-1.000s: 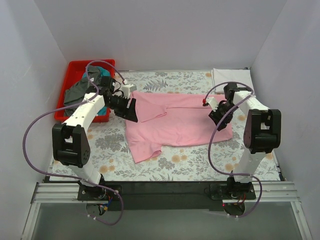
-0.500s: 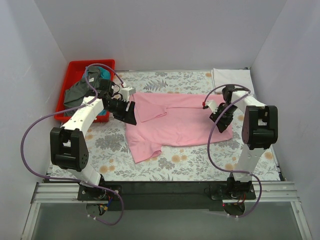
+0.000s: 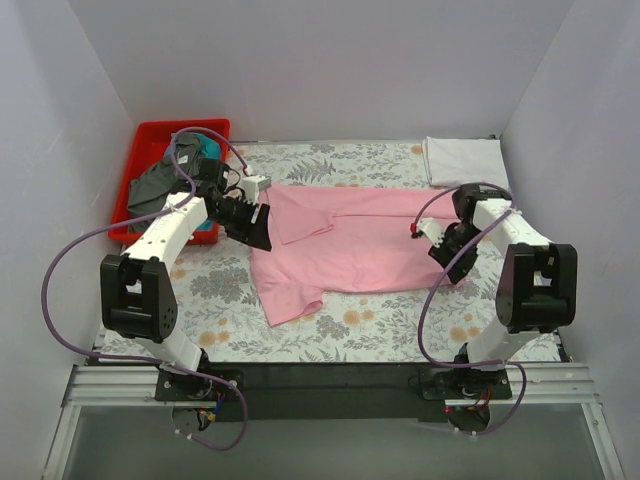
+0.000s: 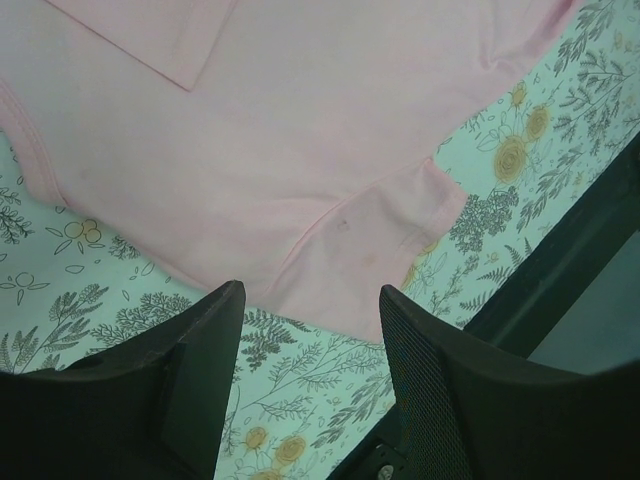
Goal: Fold and stack the t-shirts
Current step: Fold the tshirt
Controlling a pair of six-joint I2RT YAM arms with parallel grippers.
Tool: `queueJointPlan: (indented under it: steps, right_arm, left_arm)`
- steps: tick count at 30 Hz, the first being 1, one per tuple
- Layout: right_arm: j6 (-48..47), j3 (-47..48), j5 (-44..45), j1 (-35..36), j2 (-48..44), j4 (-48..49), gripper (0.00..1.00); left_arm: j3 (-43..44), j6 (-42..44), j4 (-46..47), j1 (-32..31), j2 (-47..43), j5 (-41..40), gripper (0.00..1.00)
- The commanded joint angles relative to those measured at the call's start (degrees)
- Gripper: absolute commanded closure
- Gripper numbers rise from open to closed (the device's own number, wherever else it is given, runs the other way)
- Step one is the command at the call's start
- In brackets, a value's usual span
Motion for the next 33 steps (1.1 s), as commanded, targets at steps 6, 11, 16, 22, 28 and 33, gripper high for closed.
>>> queueJointPlan:
  steps: [6, 11, 16, 22, 28, 33]
  right_arm:
    - [-7.93, -6.58, 5.31, -1.36, -9.65, -4.31, 0.71]
    - [-8.28, -6.49, 4.53, -1.36, -13.95, -1.95, 0.52]
    - [-6.27, -10.16, -0.58, -1.28, -17.04, 1.39, 0.49]
    - [-1.61, -18.79, -0.58, -0.93, -18.63, 16.32, 0.55]
    - [-2.47, -24.59, 2.31, -0.92, -16.25, 18.98, 0.59]
    - [-3.8, -23.9, 3.37, -0.92, -20.11, 17.05, 0.59]
  left_arm:
    - [-2.38, 8.15, -3.48, -0.15, -5.36, -0.37, 0.45]
    - [-6.77, 13.69, -6.29, -0.15, -8.17, -0.55, 0.45]
    - [-12.3, 16.42, -4.89, -0.41, -11.07, 1.03, 0.46]
    - [-16.62, 15.55, -1.99, -2.17, -12.75, 1.12, 0.47]
    - [-18.73, 15.72, -1.55, -2.61, -13.71, -0.01, 0.48]
    - [-20.22, 17.04, -1.46, -3.05, -14.59, -0.99, 0.48]
